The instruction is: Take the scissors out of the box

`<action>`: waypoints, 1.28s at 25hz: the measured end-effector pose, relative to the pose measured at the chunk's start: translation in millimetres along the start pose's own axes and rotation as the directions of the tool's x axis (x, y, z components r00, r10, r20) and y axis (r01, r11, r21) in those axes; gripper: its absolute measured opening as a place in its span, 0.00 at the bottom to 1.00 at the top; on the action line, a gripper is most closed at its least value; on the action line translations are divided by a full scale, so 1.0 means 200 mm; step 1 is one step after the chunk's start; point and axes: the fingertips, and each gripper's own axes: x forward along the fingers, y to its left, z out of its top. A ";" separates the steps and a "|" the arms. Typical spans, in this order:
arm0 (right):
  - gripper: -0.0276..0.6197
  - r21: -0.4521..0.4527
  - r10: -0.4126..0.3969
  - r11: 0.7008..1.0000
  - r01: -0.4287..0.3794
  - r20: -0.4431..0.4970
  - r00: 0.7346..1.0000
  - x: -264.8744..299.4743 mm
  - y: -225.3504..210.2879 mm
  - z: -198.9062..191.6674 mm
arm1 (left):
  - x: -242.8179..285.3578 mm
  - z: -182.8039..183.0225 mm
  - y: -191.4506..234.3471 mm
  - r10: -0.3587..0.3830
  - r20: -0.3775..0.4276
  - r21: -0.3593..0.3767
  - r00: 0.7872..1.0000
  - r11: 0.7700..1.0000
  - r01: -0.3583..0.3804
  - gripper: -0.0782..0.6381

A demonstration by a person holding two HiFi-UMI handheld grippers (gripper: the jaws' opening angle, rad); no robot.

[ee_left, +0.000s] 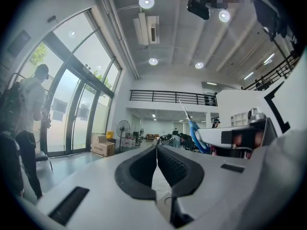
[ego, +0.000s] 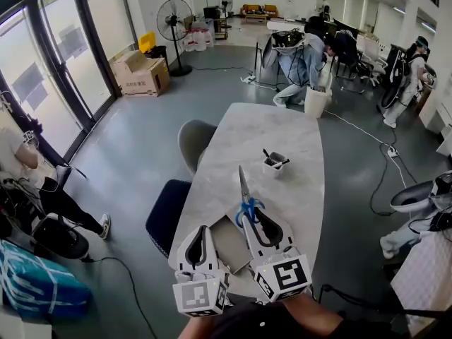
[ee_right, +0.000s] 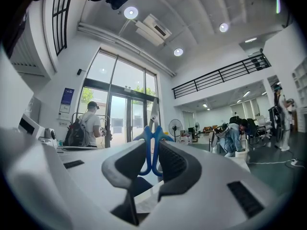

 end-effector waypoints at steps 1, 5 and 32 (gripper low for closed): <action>0.17 -0.001 -0.001 1.000 0.001 0.003 1.000 0.00 0.00 0.00 | 0.00 0.00 0.00 -0.001 0.001 0.003 1.000 1.000 0.001 0.13; 0.17 -0.003 -0.008 1.000 0.008 0.019 1.000 -0.01 0.00 0.01 | -0.01 -0.01 0.00 -0.002 0.001 0.005 1.000 1.000 0.002 0.13; 0.17 0.017 -0.003 1.000 0.003 0.025 1.000 -0.03 0.01 -0.01 | -0.02 -0.01 -0.03 0.002 -0.007 -0.003 1.000 1.000 -0.003 0.13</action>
